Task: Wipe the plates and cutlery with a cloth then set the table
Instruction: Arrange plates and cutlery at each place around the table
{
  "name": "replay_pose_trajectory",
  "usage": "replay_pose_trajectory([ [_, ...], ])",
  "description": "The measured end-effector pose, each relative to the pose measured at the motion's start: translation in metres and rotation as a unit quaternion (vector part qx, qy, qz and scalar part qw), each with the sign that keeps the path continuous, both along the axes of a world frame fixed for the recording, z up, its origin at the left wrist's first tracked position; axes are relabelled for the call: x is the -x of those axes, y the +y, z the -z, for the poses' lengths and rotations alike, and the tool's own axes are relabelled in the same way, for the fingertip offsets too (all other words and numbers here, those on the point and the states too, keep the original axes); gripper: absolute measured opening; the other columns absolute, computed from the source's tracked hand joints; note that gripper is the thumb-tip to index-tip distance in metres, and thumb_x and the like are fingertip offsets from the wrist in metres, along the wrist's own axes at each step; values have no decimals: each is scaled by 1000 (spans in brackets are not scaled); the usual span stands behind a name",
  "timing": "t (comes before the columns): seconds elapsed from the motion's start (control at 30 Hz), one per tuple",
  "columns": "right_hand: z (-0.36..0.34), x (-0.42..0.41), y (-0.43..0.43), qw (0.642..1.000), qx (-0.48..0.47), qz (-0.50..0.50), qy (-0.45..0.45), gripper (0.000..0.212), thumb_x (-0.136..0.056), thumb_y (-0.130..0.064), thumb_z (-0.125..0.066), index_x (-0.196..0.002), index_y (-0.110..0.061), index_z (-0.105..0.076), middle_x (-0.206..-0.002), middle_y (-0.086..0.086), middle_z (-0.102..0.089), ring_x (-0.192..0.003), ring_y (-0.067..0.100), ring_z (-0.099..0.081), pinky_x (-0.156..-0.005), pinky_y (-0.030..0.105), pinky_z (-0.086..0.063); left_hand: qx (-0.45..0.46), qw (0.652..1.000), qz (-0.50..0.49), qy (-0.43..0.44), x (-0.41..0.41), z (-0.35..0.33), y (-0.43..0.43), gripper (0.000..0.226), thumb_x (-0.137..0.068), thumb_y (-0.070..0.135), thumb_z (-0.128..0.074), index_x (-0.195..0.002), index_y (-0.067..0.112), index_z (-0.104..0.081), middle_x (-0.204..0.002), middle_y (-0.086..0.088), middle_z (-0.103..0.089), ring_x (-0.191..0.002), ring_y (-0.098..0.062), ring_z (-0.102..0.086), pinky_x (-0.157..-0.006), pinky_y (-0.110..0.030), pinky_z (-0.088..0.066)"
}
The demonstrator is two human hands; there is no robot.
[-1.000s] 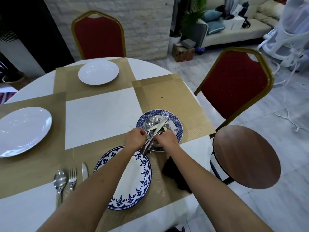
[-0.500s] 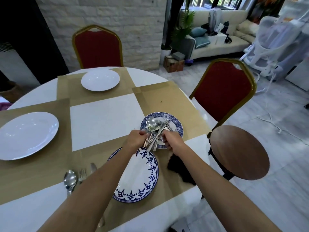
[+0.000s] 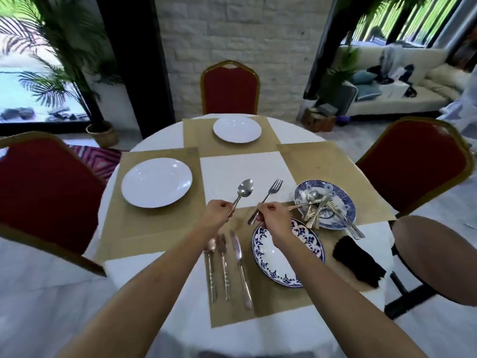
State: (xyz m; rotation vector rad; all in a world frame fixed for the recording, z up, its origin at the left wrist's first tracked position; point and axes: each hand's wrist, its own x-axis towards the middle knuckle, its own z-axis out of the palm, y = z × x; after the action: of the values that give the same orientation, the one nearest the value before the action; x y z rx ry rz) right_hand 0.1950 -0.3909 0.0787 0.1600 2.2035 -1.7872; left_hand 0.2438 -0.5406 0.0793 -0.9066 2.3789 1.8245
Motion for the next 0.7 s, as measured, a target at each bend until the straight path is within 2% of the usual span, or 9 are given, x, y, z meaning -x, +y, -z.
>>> replay_pose_trajectory([
  [0.1,0,-13,-39,999,5,-47,-5,12,-92,-18,-63,-86,-8,-61,-69,6,-66,-54,9,-60,-49,24,-46,-9,999,-48,7,-27,-8,-31,21,-93,9,-49,-79,4,-65,-59,-3,-49,-52,-12,-39,-47,-21,-29],
  [0.2,-1,-21,-69,996,10,-91,-9,14,-91,-19,-66,-91,-6,-62,-71,8,-68,-56,12,-62,-53,26,-50,-19,994,-103,26,-48,-12,-58,19,-94,11,-53,-82,7,-66,-58,0,-50,-53,-10,-41,-43,-15,-31],
  [0.27,-1,-25,-87,993,12,-117,-11,15,-90,-18,-66,-93,-4,-63,-71,10,-69,-57,15,-63,-58,29,-52,-4,991,-132,37,-61,-14,-75,19,-94,11,-53,-81,6,-66,-58,-1,-49,-53,-11,-40,-42,-14,-31],
  [0.37,-2,-32,-110,990,8,-143,-12,11,-91,-14,-63,-91,-3,-63,-69,10,-67,-56,15,-62,-55,27,-52,17,986,-158,47,-75,-13,-101,18,-94,9,-54,-80,4,-65,-54,-1,-43,-48,-9,-36,-38,-13,-28],
  [0.47,0,-43,-132,988,5,-152,-12,9,-91,-14,-61,-88,-6,-62,-69,7,-66,-57,13,-62,-51,23,-48,30,985,-162,50,-89,-12,-124,17,-94,9,-54,-81,2,-61,-55,-3,-40,-46,-9,-34,-40,-14,-27],
  [0.7,4,-64,-203,992,25,-127,3,10,-93,-16,-61,-91,-7,-63,-78,8,-65,-60,11,-62,-50,20,-50,8,988,-149,45,-97,-4,-196,15,-94,14,-57,-91,6,-69,-61,-2,-51,-54,-12,-41,-47,-19,-34],
])
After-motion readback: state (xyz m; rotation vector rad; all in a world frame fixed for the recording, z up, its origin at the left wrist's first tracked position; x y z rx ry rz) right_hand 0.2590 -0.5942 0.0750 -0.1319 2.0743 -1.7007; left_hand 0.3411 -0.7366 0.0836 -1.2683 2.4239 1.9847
